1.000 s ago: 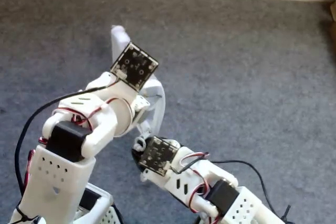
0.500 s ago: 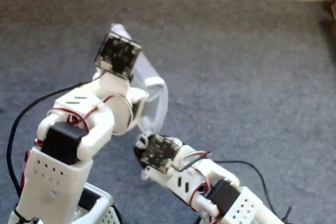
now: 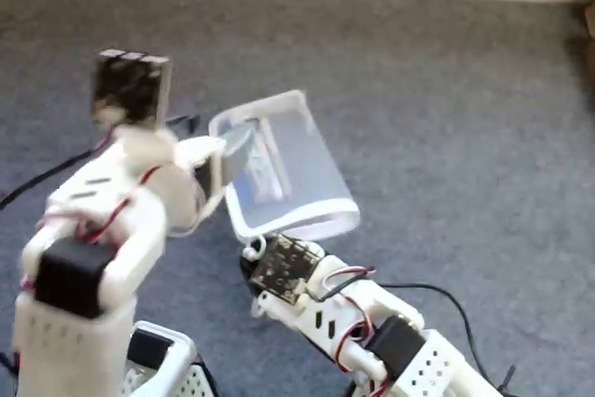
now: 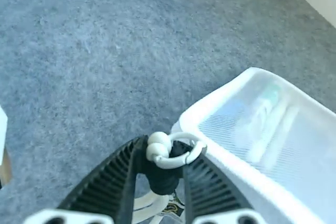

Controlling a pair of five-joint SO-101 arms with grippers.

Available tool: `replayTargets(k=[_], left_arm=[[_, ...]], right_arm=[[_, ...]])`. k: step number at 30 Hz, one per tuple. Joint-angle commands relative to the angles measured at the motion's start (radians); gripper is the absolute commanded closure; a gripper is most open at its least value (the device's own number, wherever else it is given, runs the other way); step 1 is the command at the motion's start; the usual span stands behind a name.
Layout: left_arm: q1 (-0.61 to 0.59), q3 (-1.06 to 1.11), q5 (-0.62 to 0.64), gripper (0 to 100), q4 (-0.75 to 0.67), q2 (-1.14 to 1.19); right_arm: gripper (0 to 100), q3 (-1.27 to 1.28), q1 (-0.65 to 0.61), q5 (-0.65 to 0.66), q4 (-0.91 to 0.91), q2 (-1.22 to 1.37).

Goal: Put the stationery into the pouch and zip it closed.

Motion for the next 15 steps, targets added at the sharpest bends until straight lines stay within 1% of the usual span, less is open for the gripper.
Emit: replayTargets(k=[1,5,10,15], left_arm=[[-0.061,0.031,-0.075,77,-0.002,-0.127],[-0.108,0.136,-0.146,77,-0.006,-0.216],[-0.111,0.231,-0.267,77,0.0,-0.254],[-0.108,0.28,-0.35,77,0.034,-0.26]], right_arm=[[99.4,-0.015,0.042,0.005,-0.028,-0.022],[99.4,-0.05,0.122,0.005,-0.025,-0.022],[99.4,-0.128,0.209,-0.046,0.031,-0.022],[99.4,-0.199,0.269,-0.057,0.099,-0.022]])
